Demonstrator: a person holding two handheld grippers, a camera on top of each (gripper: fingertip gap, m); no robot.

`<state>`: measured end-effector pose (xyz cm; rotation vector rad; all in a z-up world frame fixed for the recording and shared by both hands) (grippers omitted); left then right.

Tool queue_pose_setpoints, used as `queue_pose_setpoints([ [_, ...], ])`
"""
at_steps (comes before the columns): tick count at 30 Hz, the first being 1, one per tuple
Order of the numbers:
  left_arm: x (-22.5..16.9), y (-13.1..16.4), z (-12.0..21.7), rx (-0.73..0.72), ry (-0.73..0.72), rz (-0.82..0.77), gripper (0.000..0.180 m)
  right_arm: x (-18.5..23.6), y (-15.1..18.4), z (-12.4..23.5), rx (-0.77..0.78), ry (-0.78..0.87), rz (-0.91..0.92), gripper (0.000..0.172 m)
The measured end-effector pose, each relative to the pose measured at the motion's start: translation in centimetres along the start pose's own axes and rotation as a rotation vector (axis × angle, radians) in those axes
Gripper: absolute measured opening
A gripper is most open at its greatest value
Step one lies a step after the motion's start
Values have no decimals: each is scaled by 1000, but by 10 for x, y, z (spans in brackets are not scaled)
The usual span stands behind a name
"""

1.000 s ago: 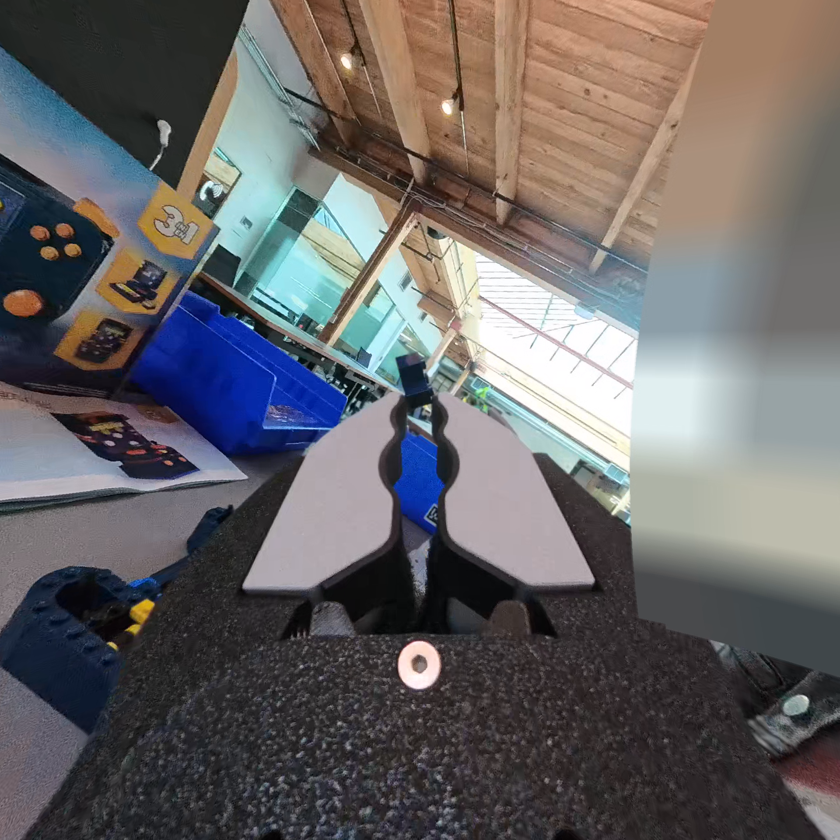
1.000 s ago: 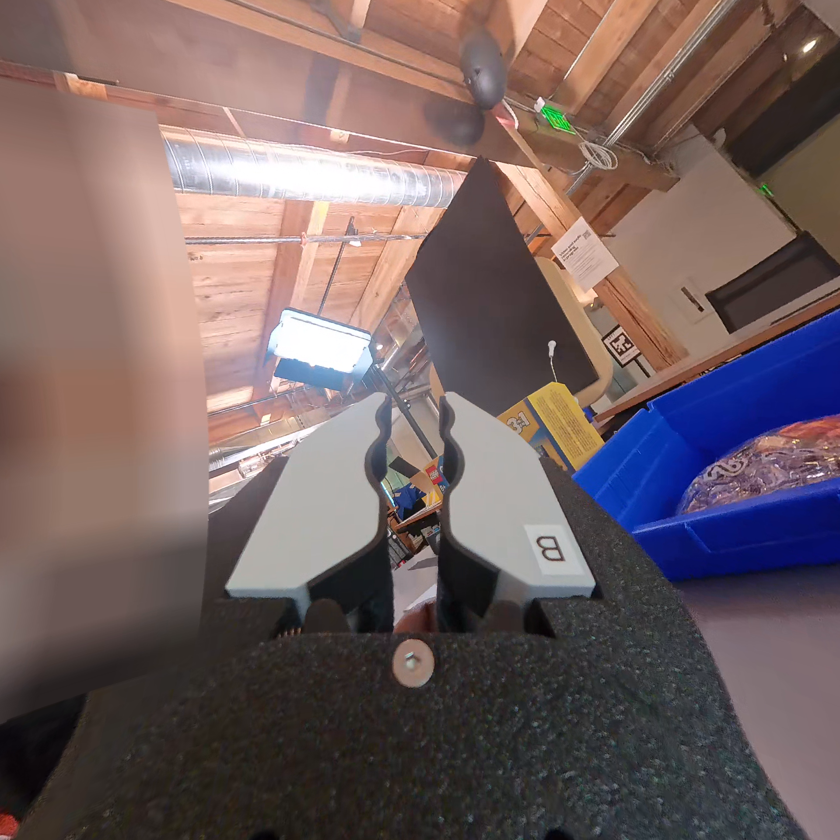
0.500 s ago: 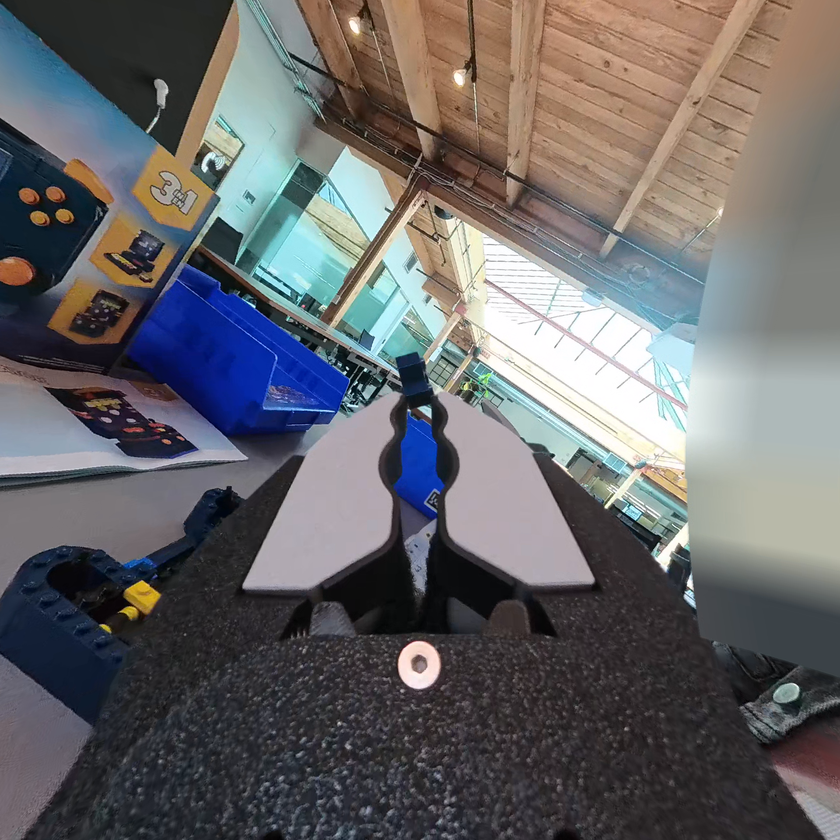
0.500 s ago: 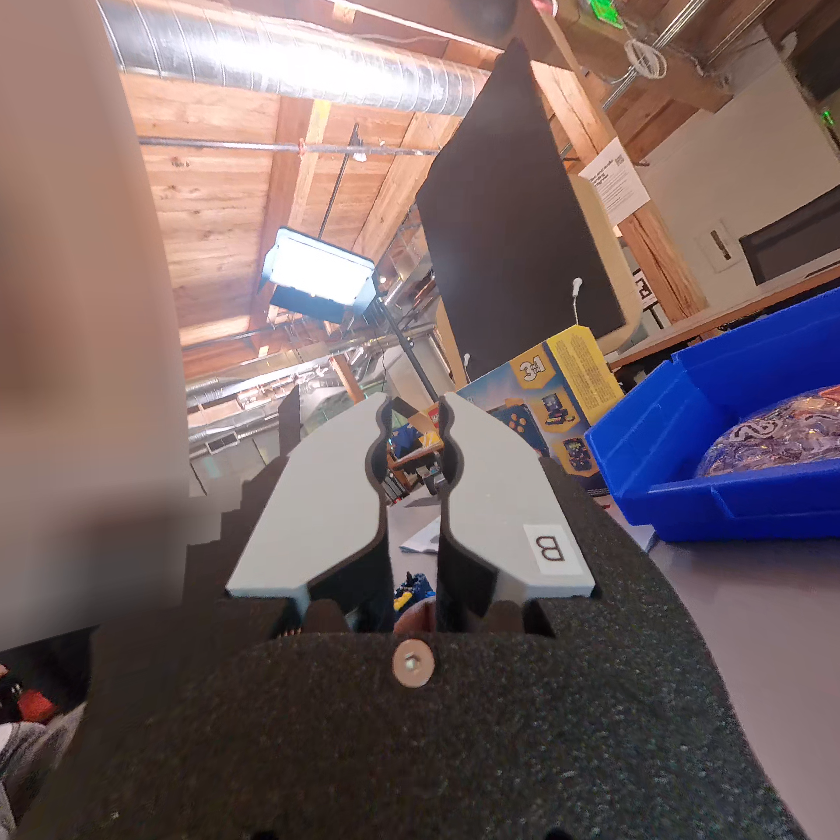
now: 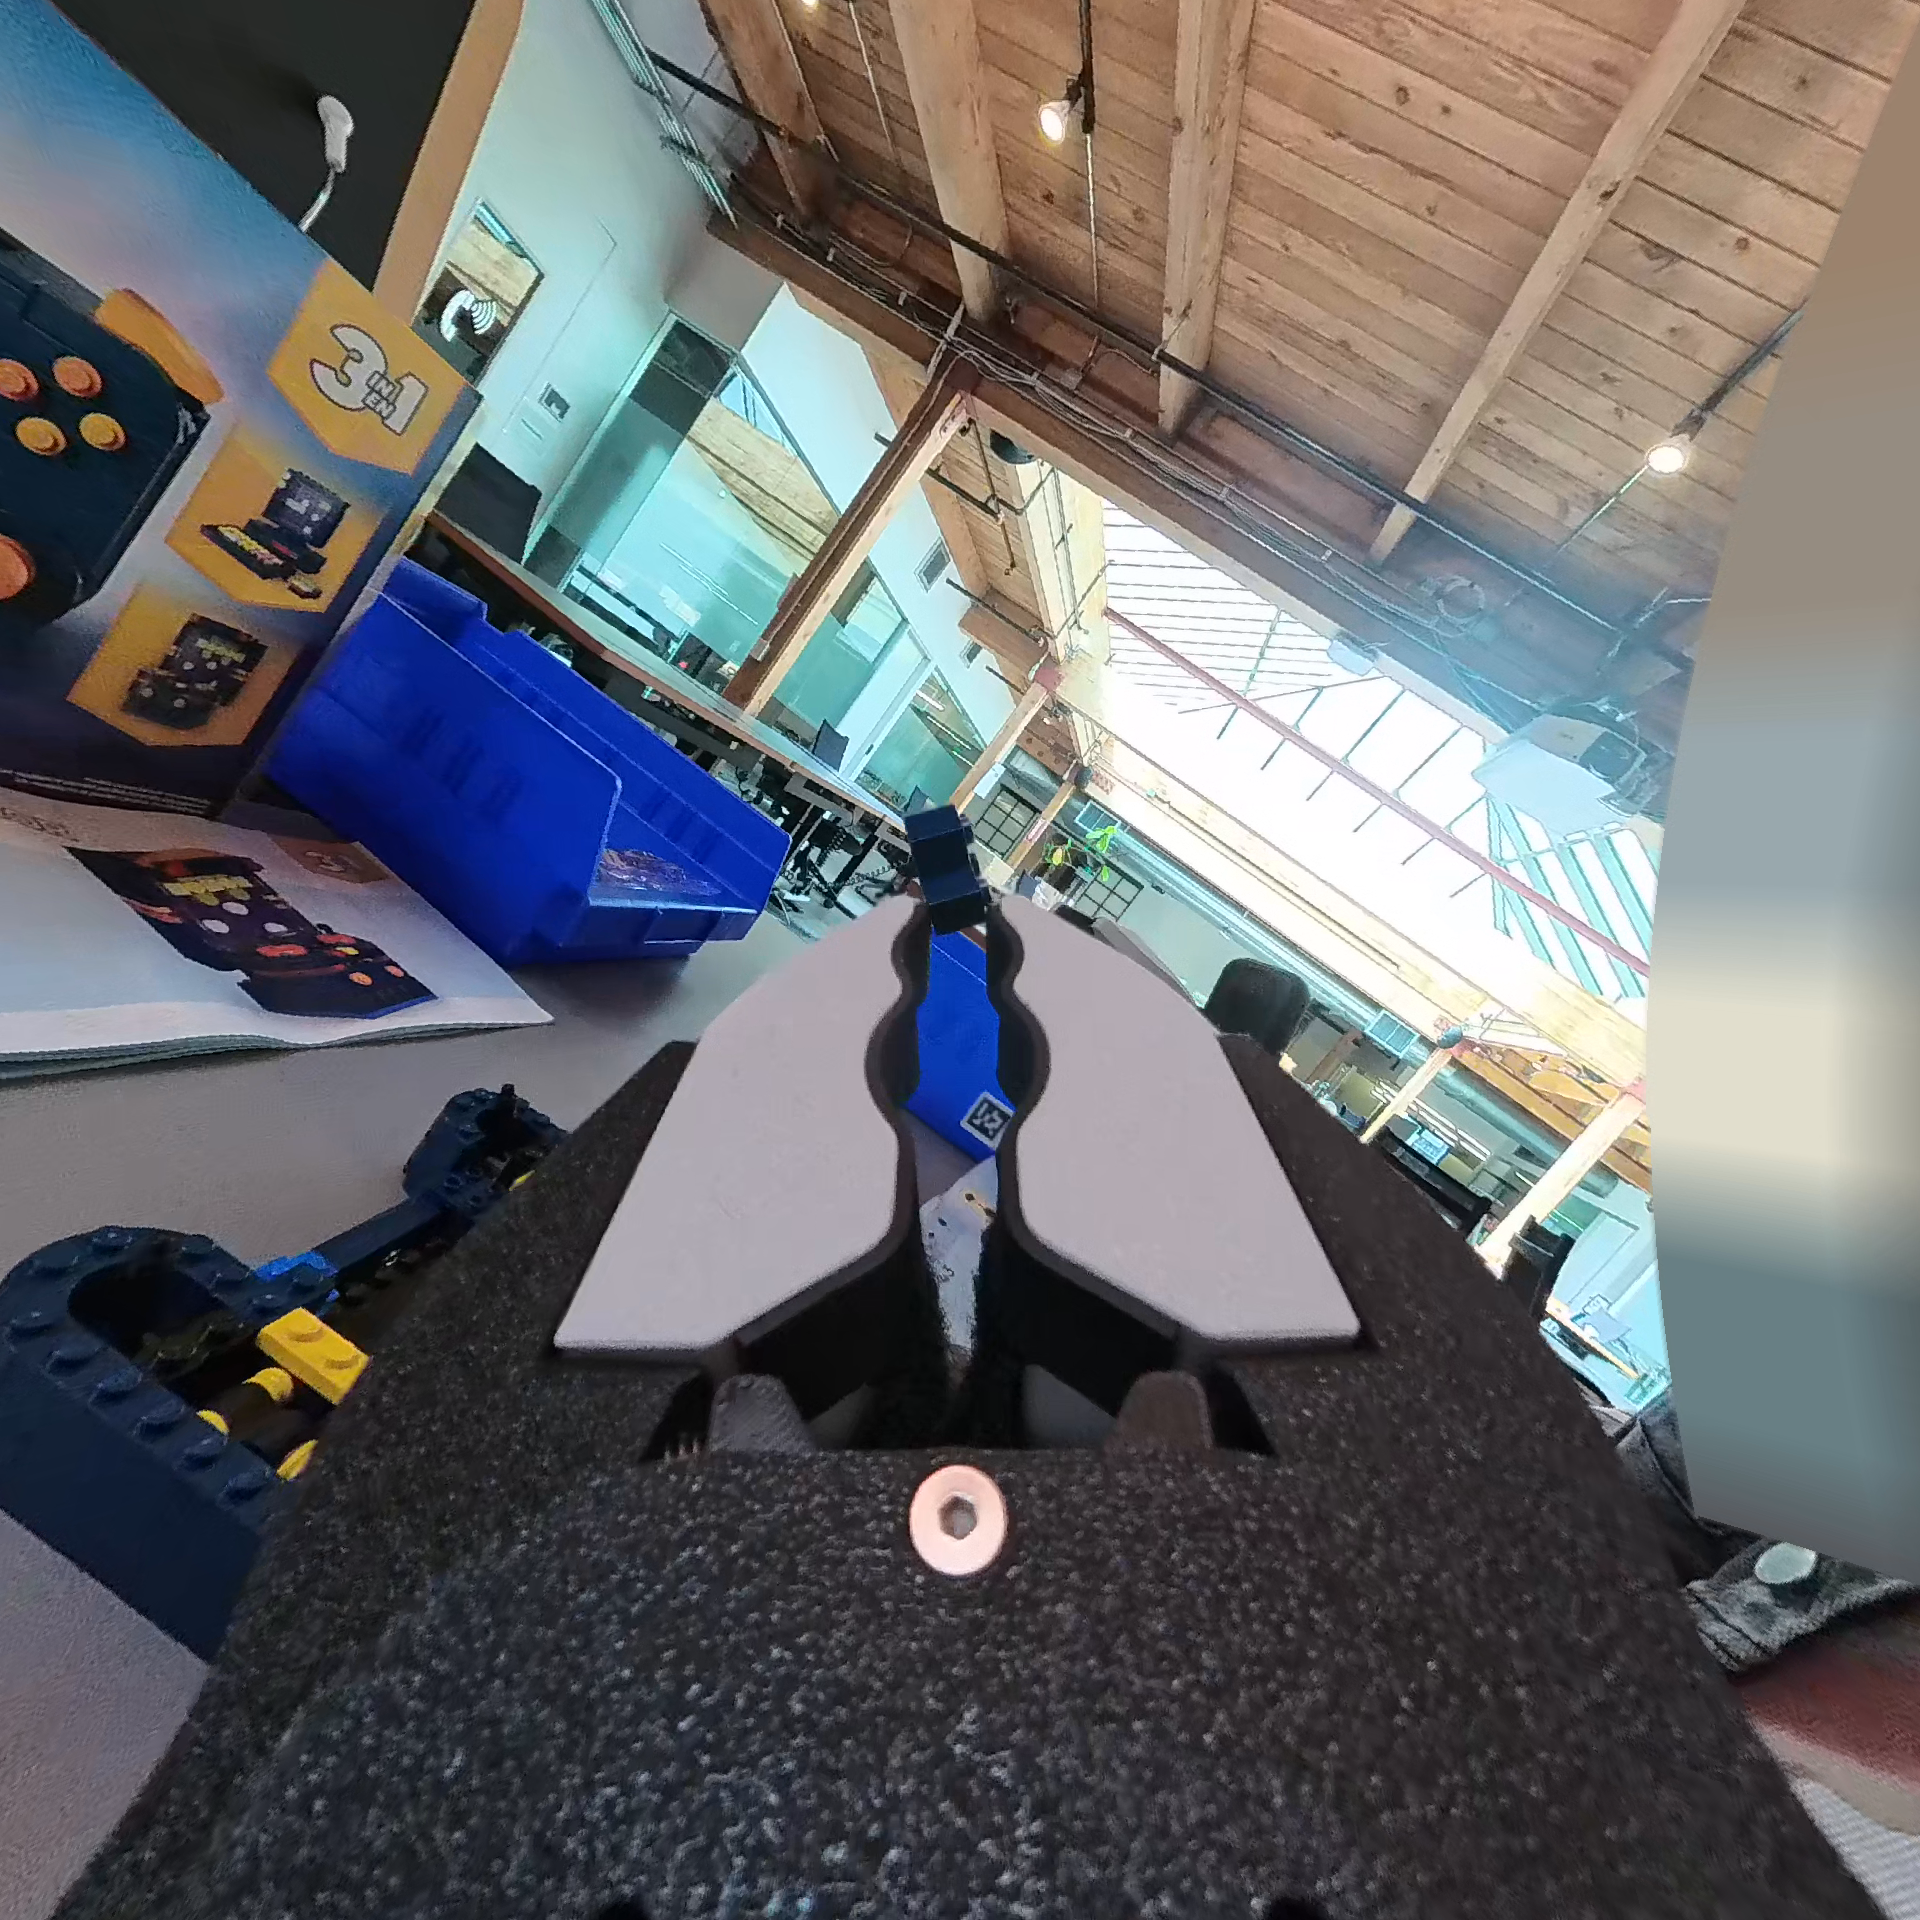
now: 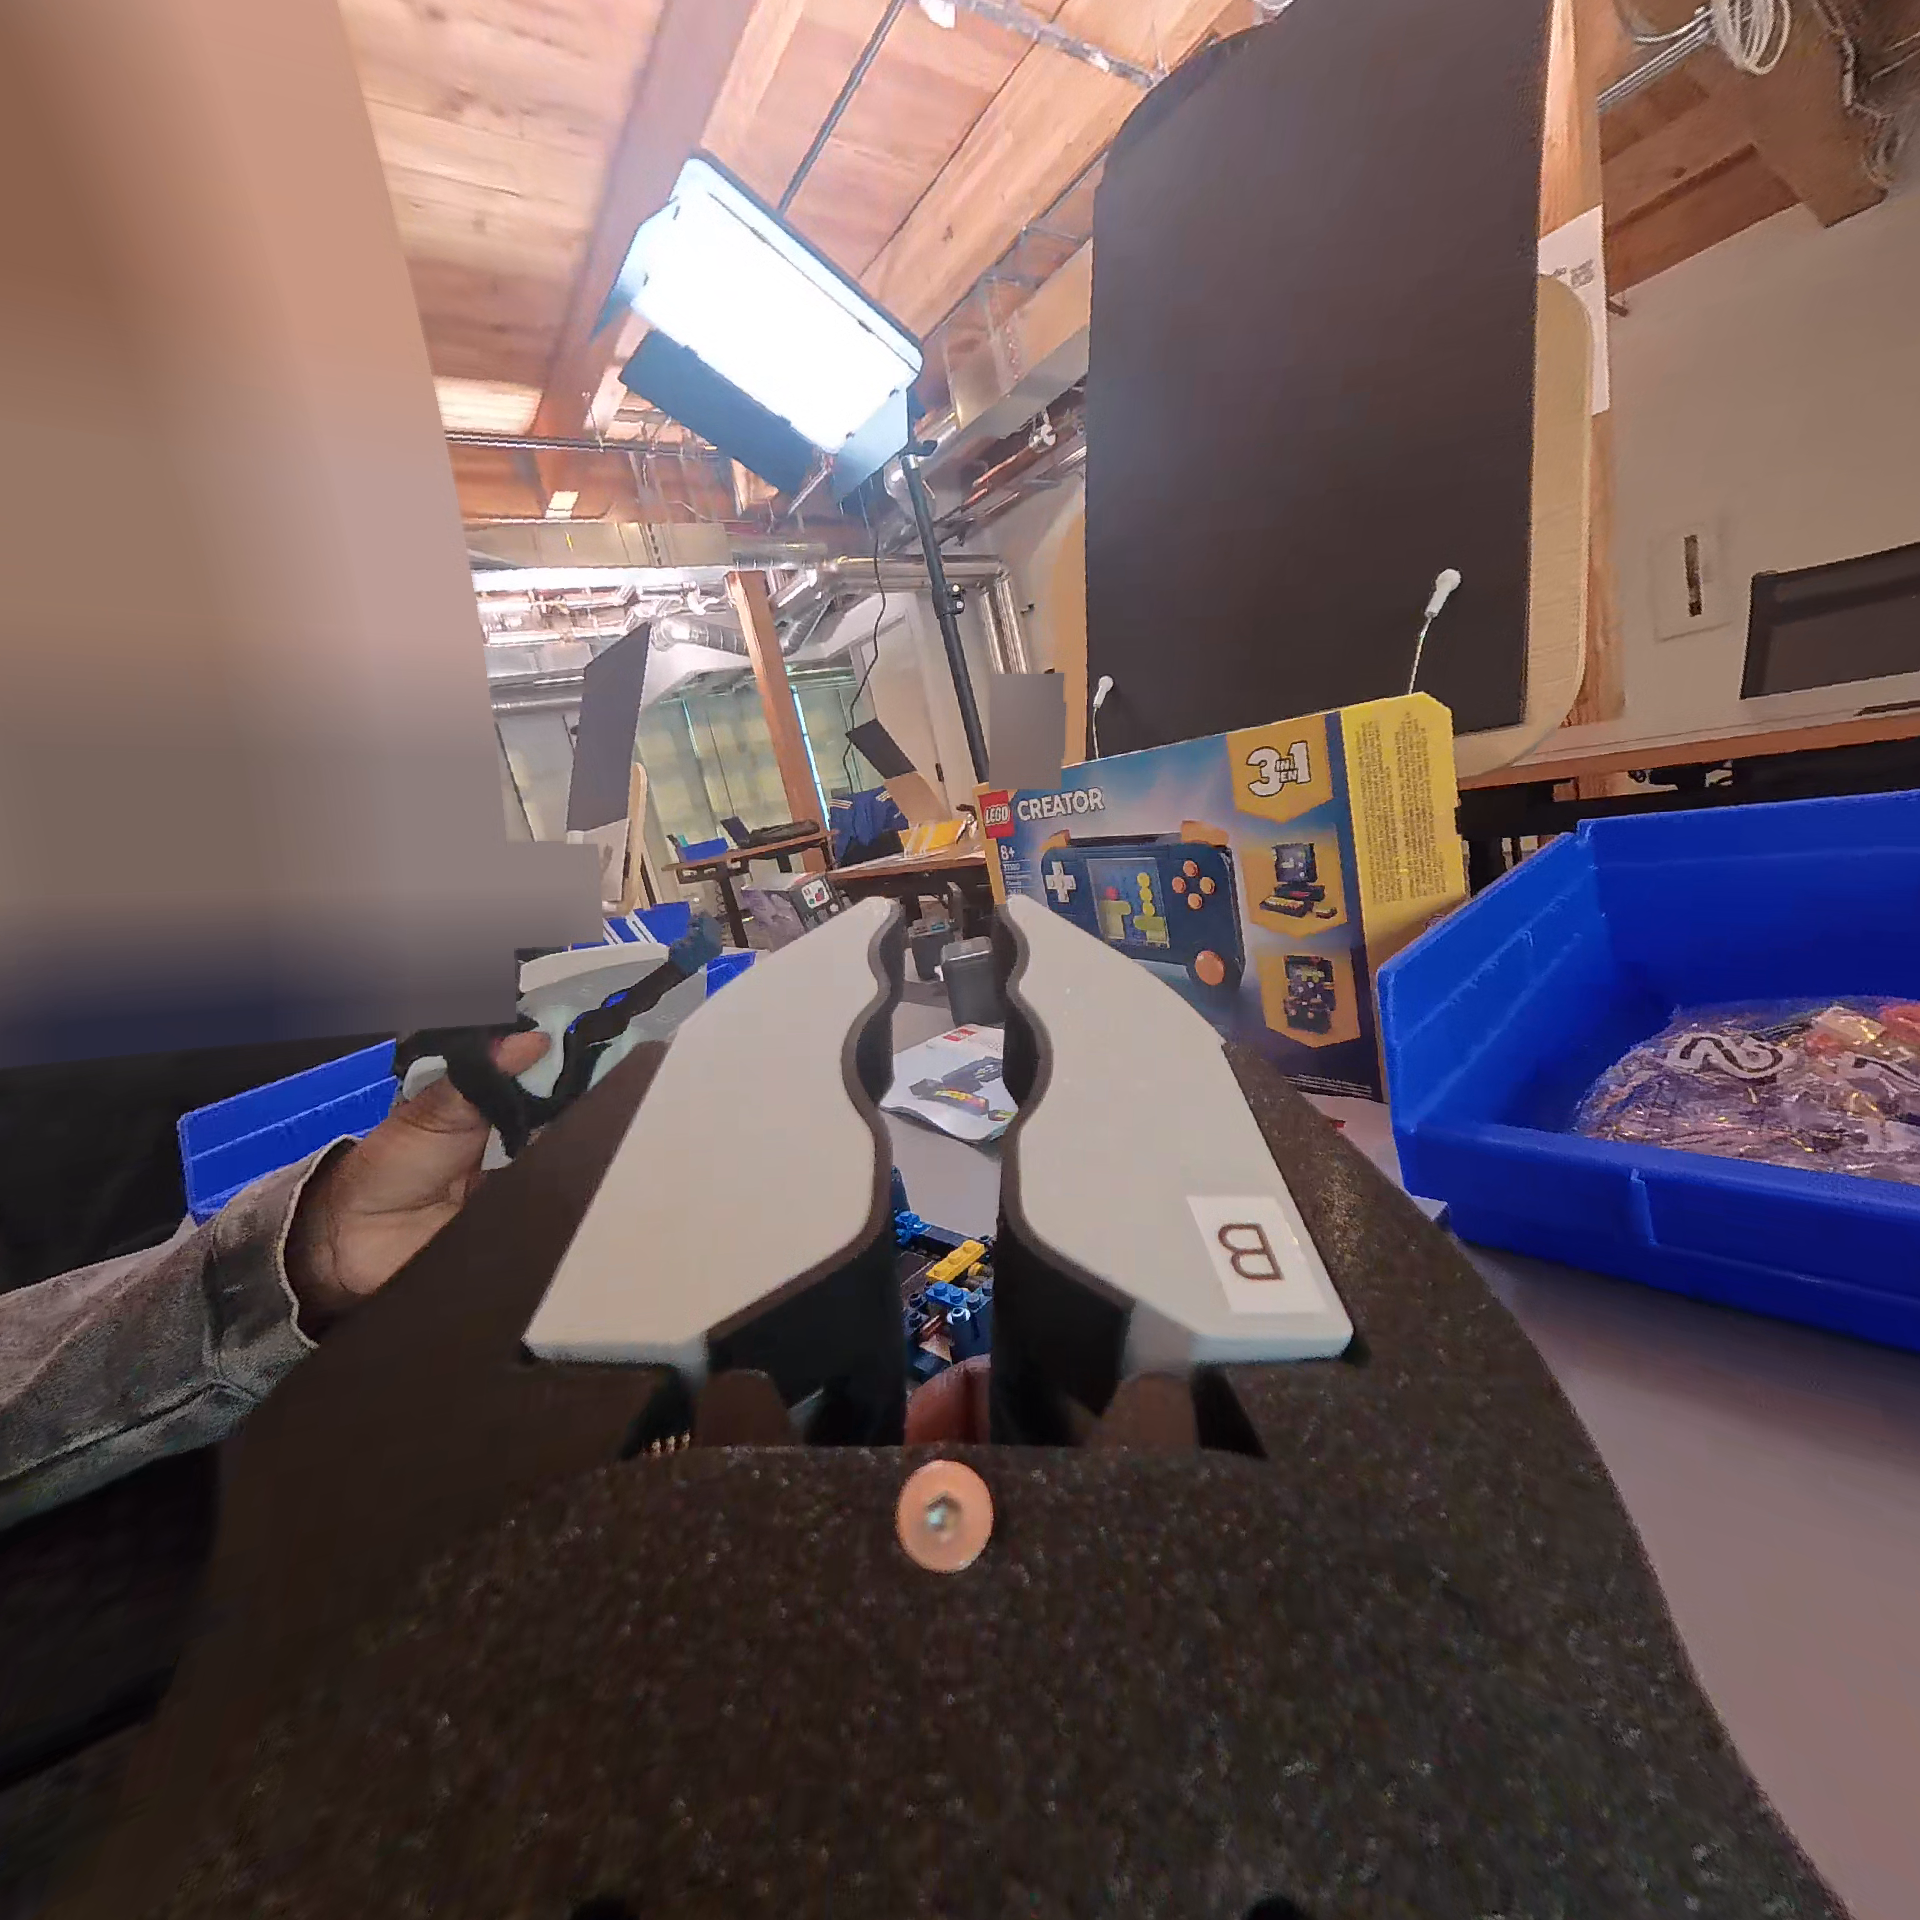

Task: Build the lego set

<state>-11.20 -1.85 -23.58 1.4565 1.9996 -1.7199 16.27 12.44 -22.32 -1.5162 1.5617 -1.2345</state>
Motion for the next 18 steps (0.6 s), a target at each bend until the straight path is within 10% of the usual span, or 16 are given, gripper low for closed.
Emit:
queue_pose_setpoints([
  [18, 0, 4, -2, 28, -4, -4, 9, 5, -2, -1, 35, -11, 48, 15],
])
Point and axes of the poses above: each gripper's, where its closed fingertips meet, z back along the fingers, y out of its underside, x = y × z across the jaws, the point moved 10 cm from there along z, back along the fingers, and after that the axes turned 3 degrees about z, right-handed, at the moved point
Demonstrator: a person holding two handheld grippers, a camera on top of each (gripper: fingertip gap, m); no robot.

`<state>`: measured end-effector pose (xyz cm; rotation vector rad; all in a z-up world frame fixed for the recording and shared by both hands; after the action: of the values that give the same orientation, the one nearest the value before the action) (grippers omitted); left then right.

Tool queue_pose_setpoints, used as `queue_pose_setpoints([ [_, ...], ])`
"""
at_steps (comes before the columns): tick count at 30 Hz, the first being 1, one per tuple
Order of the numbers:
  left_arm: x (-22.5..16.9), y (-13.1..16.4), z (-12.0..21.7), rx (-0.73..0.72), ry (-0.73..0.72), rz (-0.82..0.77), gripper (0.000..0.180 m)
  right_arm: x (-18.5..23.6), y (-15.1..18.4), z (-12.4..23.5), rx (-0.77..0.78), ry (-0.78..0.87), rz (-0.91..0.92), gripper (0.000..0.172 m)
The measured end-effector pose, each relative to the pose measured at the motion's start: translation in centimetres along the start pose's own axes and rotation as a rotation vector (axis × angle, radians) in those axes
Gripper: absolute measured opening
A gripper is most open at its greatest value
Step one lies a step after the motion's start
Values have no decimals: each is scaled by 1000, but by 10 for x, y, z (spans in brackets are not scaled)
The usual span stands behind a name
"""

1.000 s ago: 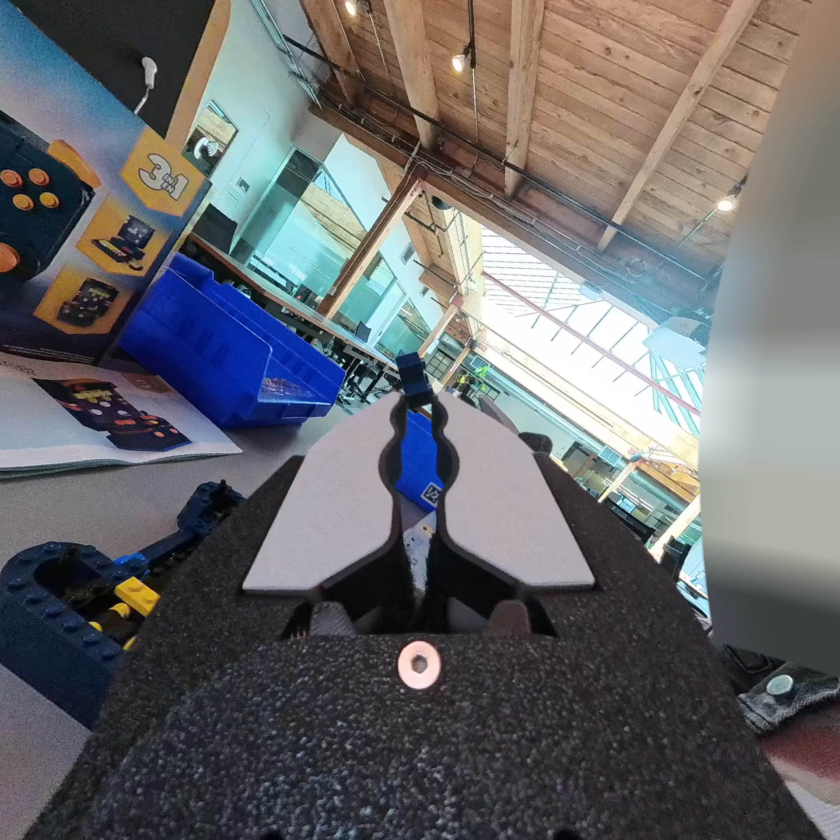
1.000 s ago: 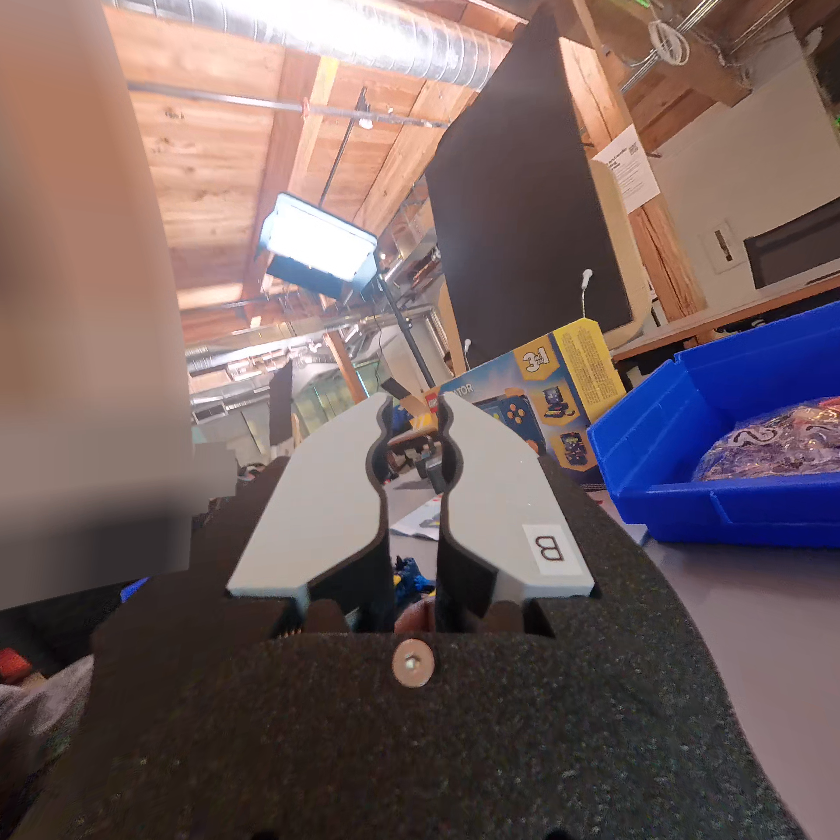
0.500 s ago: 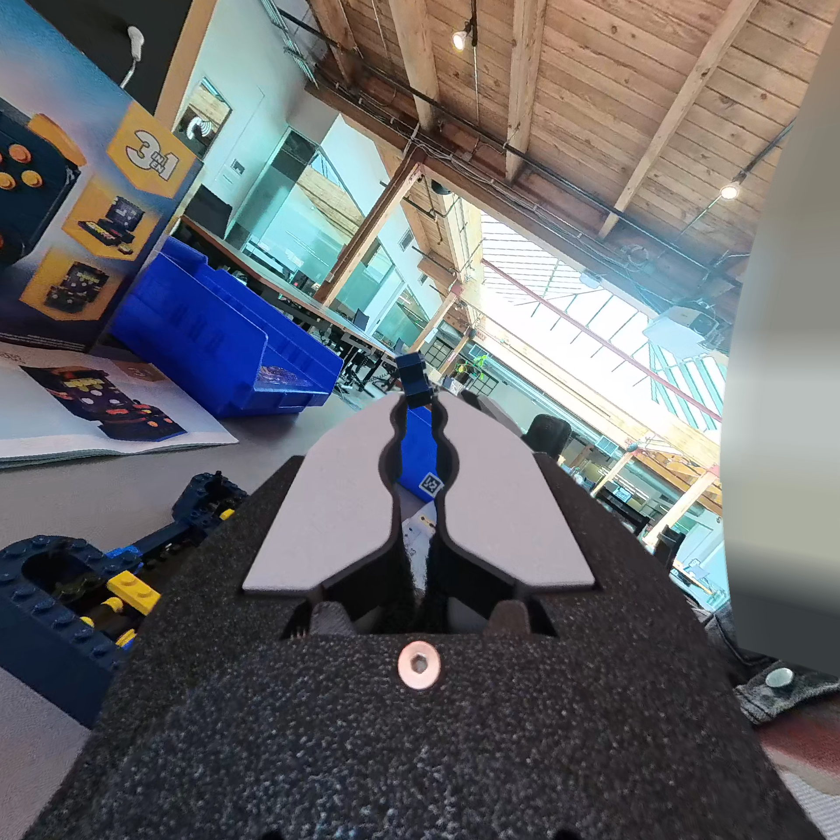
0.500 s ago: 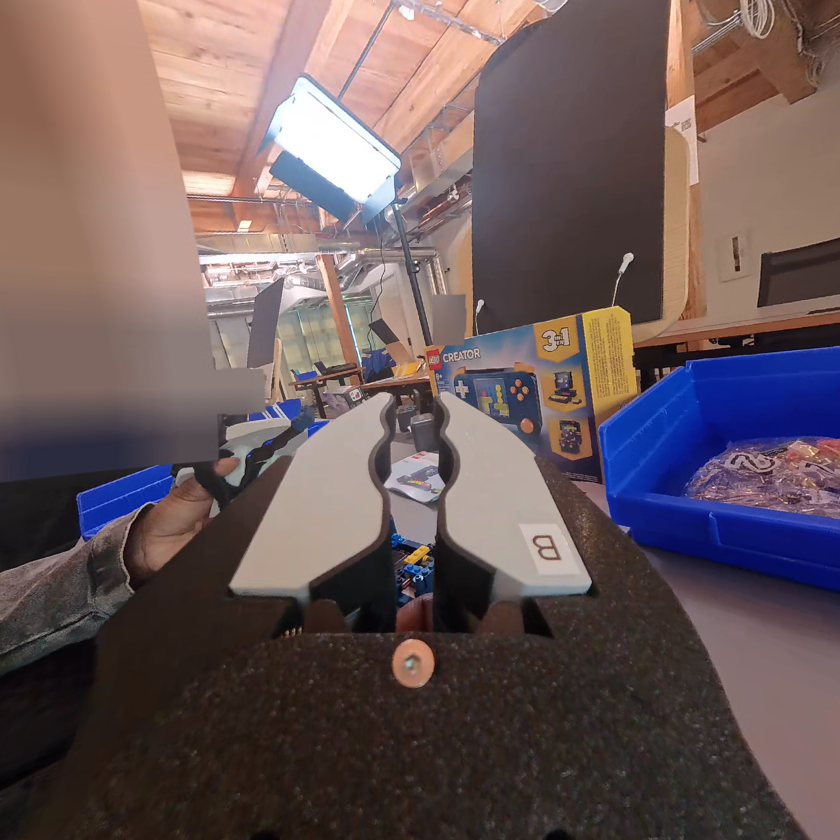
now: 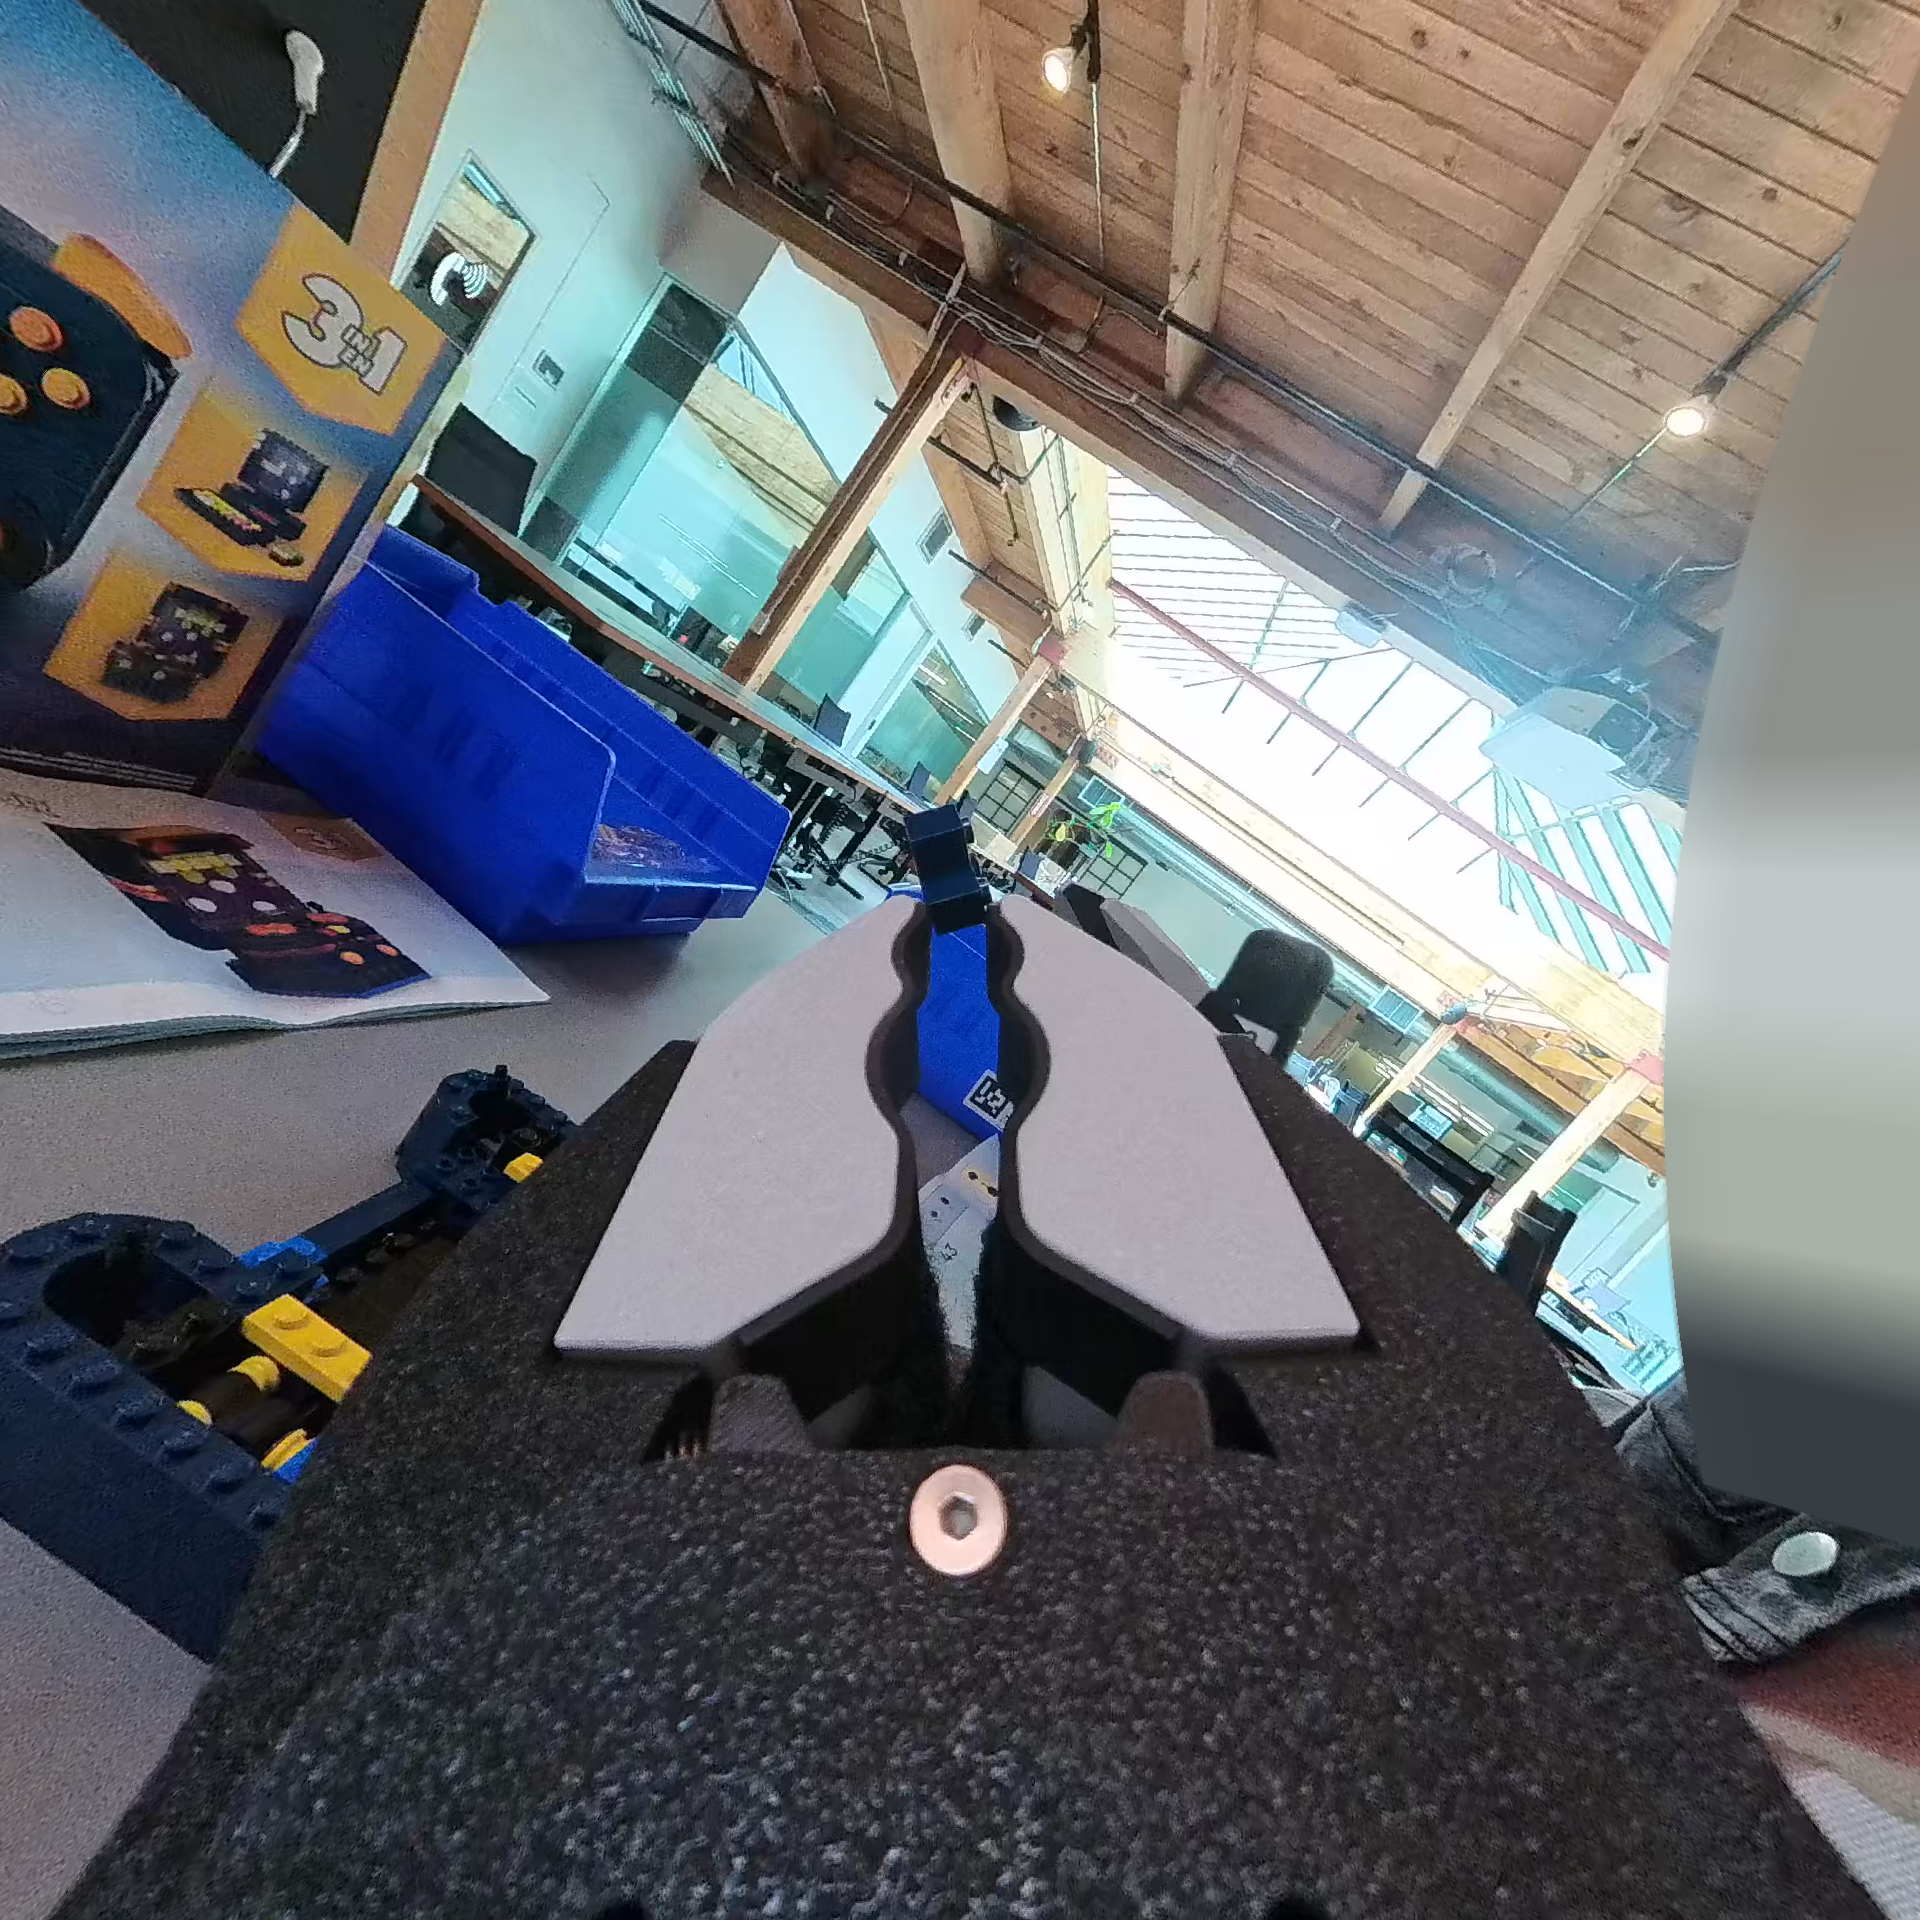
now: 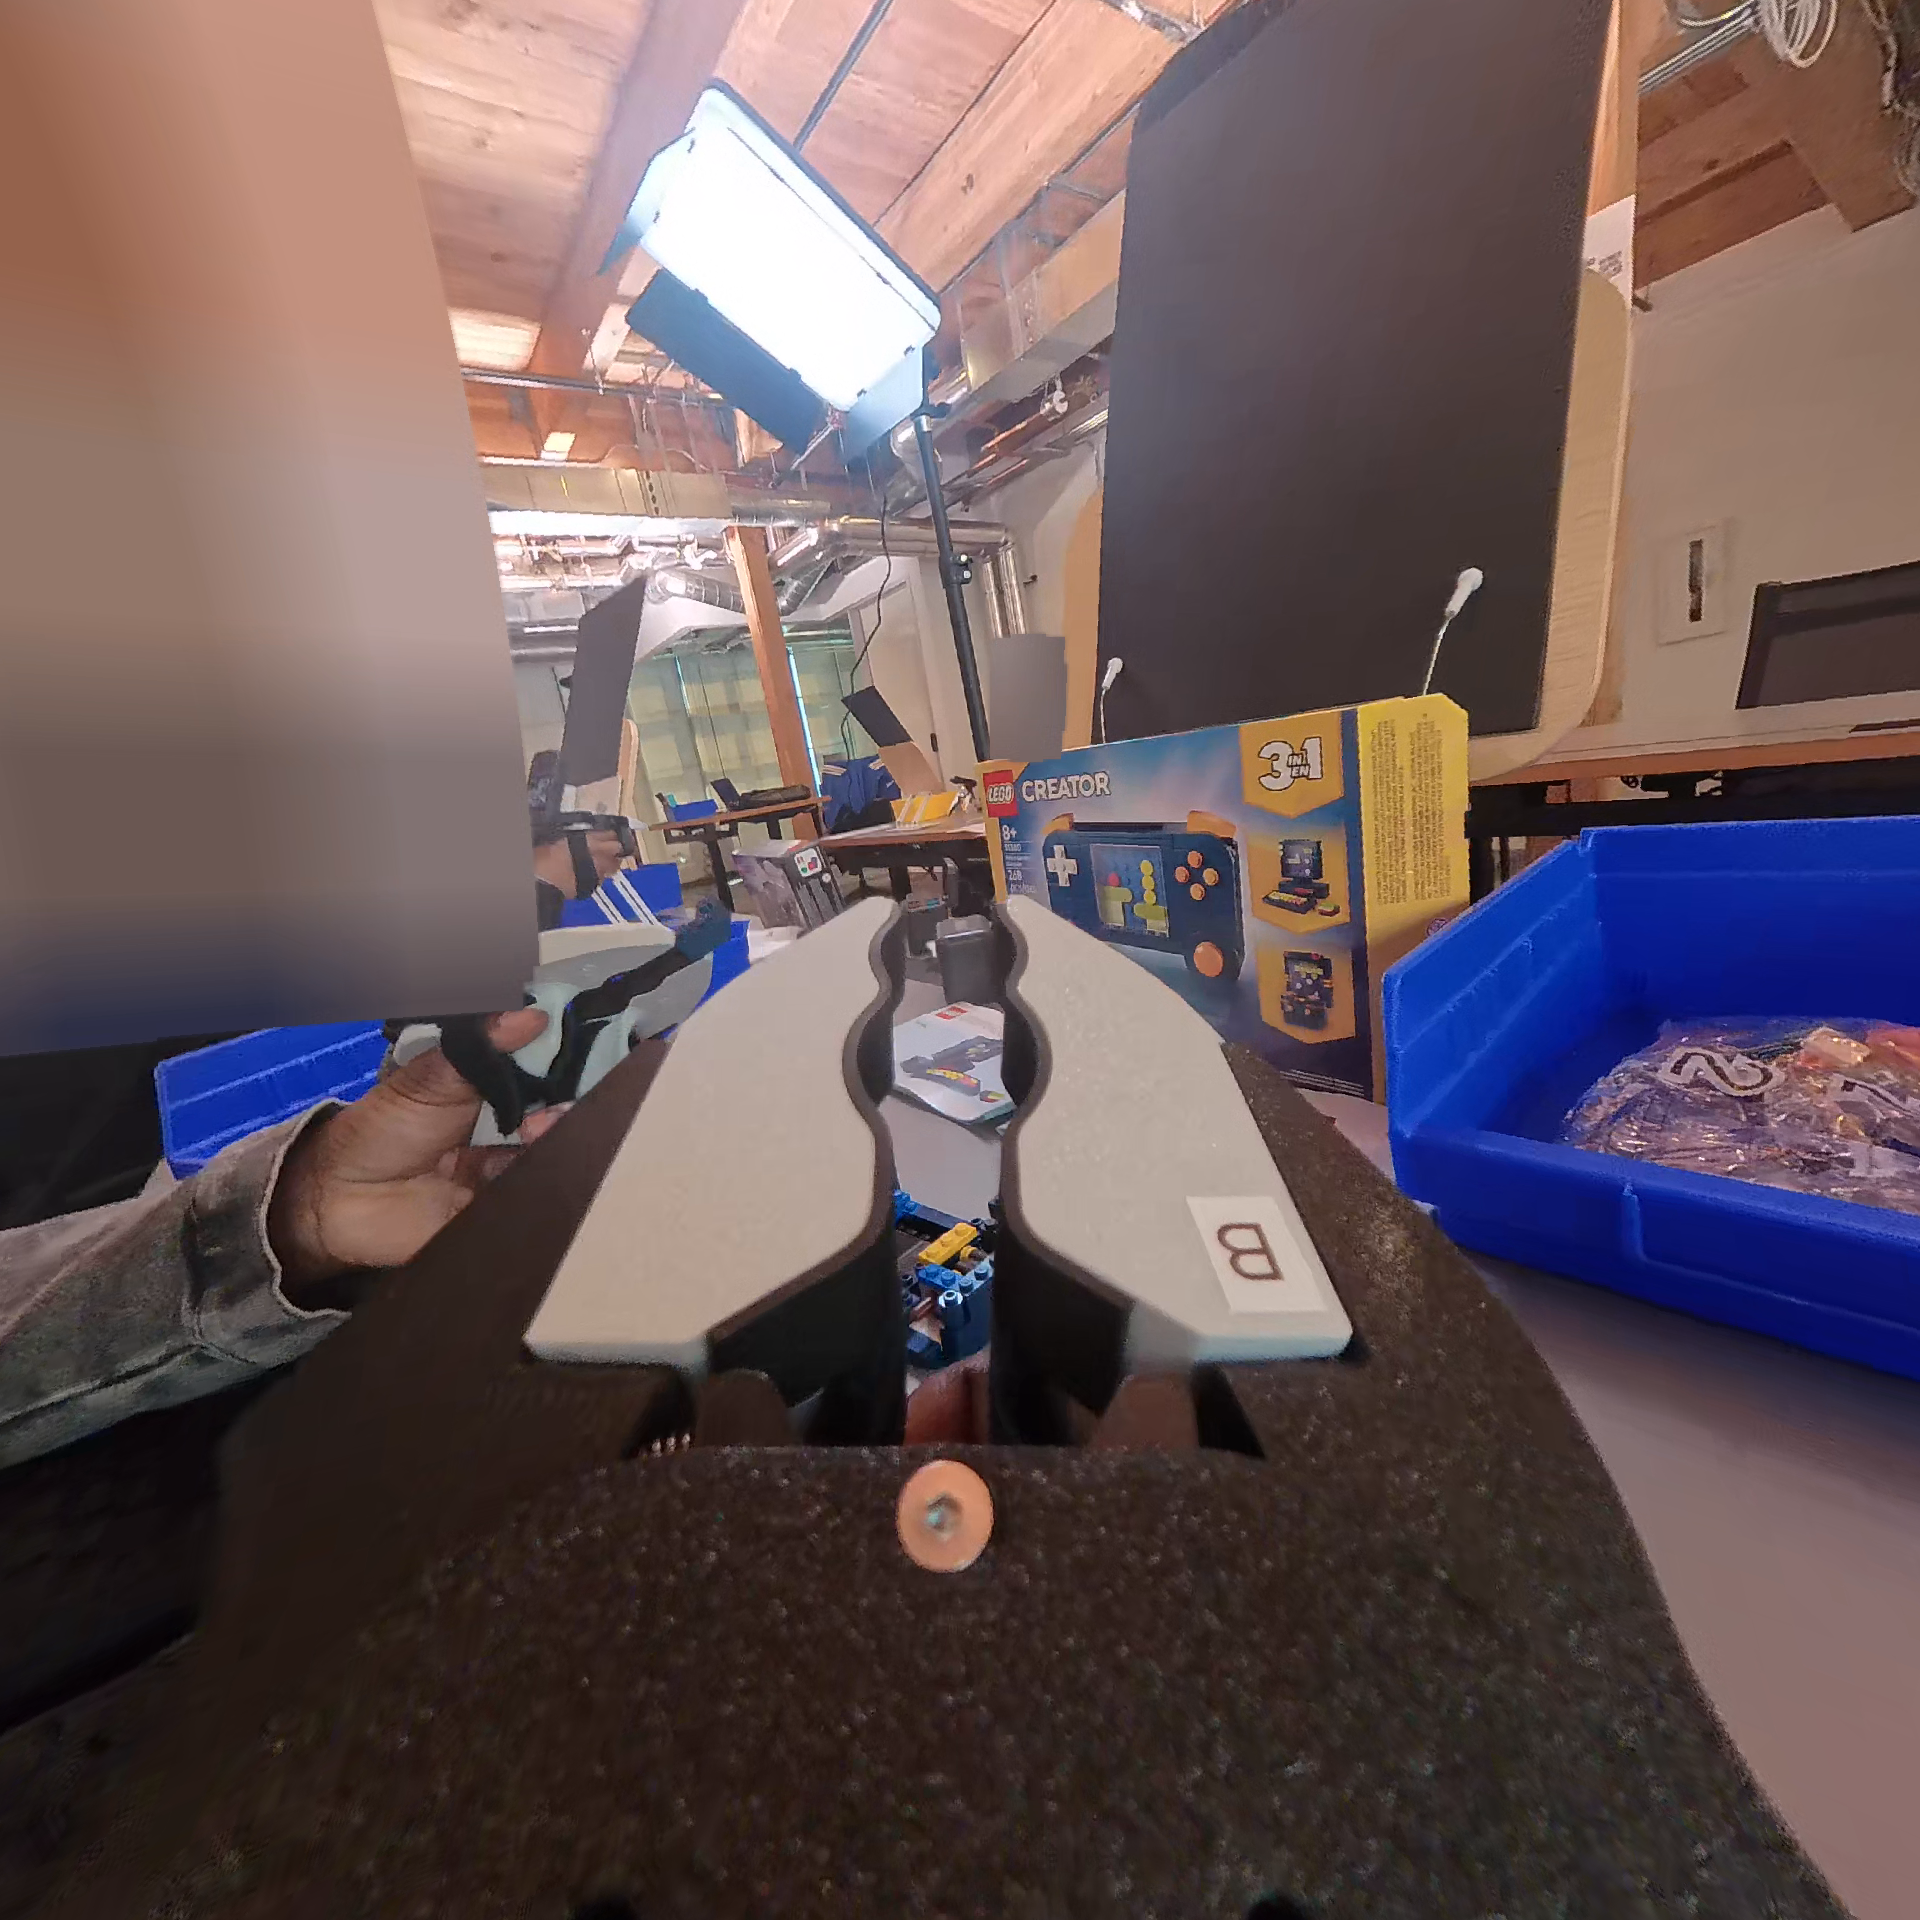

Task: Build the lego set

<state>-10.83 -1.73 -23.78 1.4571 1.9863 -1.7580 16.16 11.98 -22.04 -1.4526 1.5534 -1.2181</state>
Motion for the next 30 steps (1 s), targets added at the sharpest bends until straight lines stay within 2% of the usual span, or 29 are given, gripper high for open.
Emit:
queue_pose_setpoints([
  [8, -1, 7, -5, 26, 7, 11, 9, 15, 5, -8, 103, -55, 161, 15],
  [12, -2, 11, -7, 44, 7, 0, 9, 23, 6, -13, 195, -125, 177, 15],
  [20, -4, 11, -7, 47, 8, -13, 9, 0, -14, 5, 47, -3, 103, 15],
  [30, -3, 12, -7, 50, 17, 3, 9, 13, -1, -6, 164, -82, 194, 15],
])
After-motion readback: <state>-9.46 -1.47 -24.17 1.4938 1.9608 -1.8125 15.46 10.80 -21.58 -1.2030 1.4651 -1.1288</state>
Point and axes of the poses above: each gripper's, where its closed fingertips meet, z back along the fingers, y out of its underside, x = y × z across the jaws, the point moved 10 cm from there along z, back along the fingers, and after that the axes turned 3 degrees about z, right-handed, at the moved point
